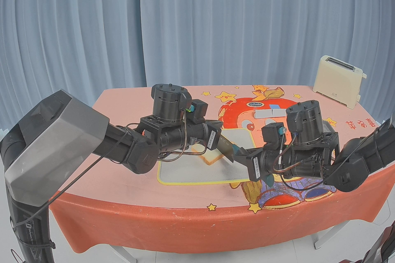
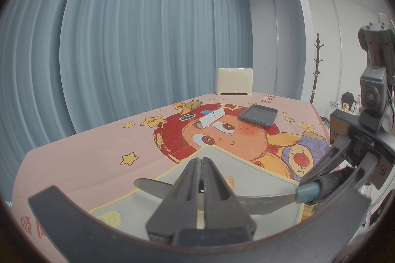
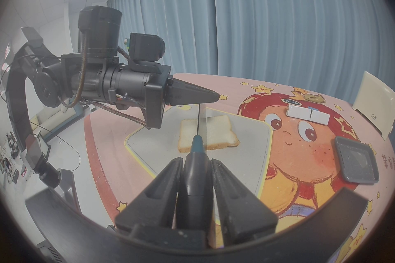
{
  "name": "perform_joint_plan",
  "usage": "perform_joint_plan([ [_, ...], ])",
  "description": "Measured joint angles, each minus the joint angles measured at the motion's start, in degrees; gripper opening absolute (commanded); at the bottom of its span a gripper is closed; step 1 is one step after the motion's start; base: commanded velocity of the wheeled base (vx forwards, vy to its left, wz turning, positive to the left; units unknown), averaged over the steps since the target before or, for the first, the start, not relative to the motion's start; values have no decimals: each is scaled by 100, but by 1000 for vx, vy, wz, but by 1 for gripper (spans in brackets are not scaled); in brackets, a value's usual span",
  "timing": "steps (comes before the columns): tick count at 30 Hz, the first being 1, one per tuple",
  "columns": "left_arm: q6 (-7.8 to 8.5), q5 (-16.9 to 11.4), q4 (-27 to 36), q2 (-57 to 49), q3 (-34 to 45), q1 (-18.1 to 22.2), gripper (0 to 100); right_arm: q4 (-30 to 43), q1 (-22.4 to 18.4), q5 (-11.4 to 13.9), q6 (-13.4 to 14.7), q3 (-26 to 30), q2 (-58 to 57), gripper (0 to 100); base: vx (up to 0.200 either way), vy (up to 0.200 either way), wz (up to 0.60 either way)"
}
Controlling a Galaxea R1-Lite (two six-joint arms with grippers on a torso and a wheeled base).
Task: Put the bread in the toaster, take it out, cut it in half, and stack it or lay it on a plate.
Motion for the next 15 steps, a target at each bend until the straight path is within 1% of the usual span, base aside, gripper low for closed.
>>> perform_joint_plan([
  [15,-9,2,-26,127,-57,-5,0,4,5,0,5,6,5,0,0,0,0],
])
